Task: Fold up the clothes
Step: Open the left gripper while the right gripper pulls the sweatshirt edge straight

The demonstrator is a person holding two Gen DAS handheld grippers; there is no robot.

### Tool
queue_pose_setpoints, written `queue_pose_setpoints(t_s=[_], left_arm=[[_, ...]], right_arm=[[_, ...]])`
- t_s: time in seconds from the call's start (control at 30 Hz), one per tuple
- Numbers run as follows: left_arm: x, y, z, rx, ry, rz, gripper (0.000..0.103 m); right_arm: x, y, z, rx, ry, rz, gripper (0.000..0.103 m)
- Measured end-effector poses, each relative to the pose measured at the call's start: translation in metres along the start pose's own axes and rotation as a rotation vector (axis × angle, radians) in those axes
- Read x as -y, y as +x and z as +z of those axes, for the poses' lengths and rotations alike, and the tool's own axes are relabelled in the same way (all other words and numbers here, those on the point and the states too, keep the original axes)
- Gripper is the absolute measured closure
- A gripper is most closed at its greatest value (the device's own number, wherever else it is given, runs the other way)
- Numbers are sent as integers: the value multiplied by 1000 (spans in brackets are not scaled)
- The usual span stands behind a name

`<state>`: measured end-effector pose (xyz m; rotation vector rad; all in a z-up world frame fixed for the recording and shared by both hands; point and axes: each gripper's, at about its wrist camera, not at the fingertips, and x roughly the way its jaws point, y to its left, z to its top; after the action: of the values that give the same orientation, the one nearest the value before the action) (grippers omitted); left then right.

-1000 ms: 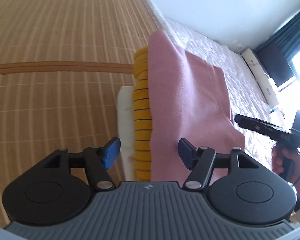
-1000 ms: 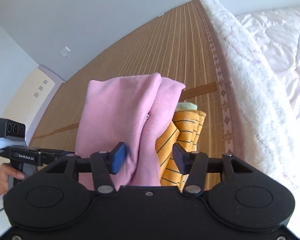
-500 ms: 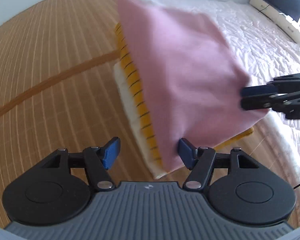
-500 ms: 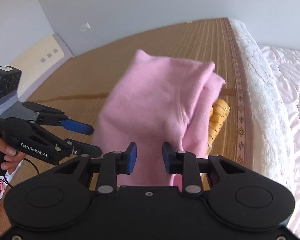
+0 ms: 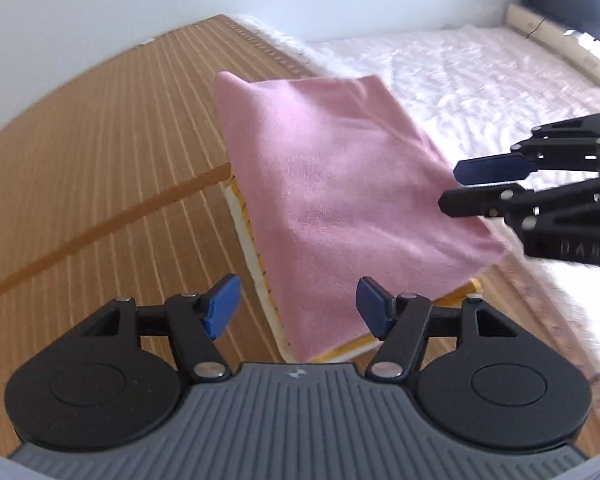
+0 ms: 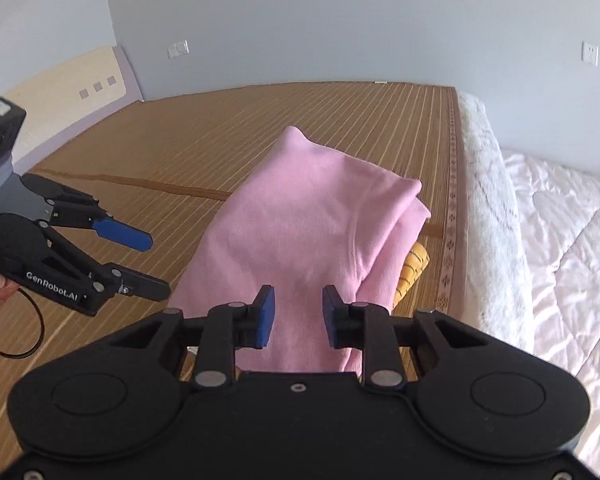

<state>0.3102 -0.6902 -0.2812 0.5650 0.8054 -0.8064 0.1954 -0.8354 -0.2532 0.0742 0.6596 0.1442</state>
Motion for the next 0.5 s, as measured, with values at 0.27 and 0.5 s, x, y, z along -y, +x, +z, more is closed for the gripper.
queue_pose_setpoints(t_s=[0.27,0.5], left_arm=[[-1,26,-24,-99,-55,50,33],[0,22,-33,-121,-42,60,33]], right_arm=[[-22,24,-36,-110,-64,-71,67],[-27,-3,-50,-140,-45,-74,64]])
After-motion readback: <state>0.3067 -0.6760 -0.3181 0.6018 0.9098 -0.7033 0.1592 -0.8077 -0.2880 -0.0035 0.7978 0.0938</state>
